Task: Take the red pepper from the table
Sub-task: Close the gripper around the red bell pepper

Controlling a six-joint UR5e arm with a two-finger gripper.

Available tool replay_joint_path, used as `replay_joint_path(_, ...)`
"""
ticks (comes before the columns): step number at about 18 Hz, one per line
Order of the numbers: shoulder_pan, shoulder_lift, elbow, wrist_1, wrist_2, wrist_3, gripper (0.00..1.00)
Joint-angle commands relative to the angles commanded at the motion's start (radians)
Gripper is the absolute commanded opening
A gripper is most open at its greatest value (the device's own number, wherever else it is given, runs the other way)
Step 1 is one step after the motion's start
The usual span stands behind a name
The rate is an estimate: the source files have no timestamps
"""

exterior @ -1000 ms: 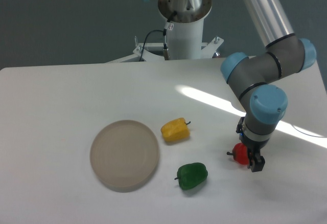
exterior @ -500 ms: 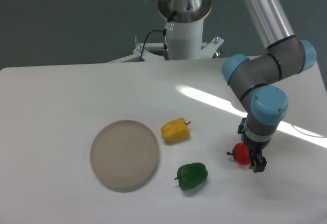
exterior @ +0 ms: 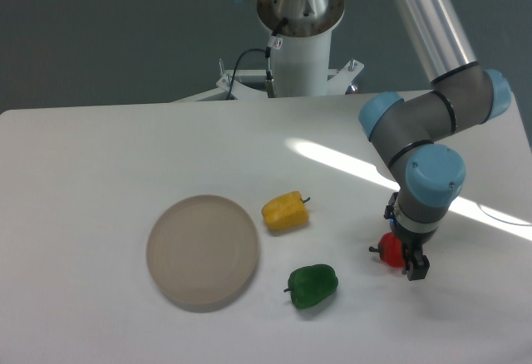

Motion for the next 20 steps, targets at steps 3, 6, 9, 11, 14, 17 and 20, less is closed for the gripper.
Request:
replay_joint_path(3,-0.002,-0.002,-0.014,0.029,0.000,0.000,1.00)
replay_joint_path(6,-0.002,-0.011,-0.022,0.041,0.002,0.000,1.00)
replay_joint_path(9,-0.002,-0.009,-0.018,0.041,0.003,0.003,0.92)
replay_joint_path(11,-0.002,-0.009,-0.020,0.041,0.003,0.005,0.80)
replay_joint_path(14,-0.002,-0.006,-0.018,0.040,0.003,0.011,0.69)
replay_joint_path(17,-0.002,0.001,-0.015,0.034,0.003,0.018,0.58)
replay_joint_path(20,-0.003,0.024,-0.005,0.015,0.017,0.018,0.55)
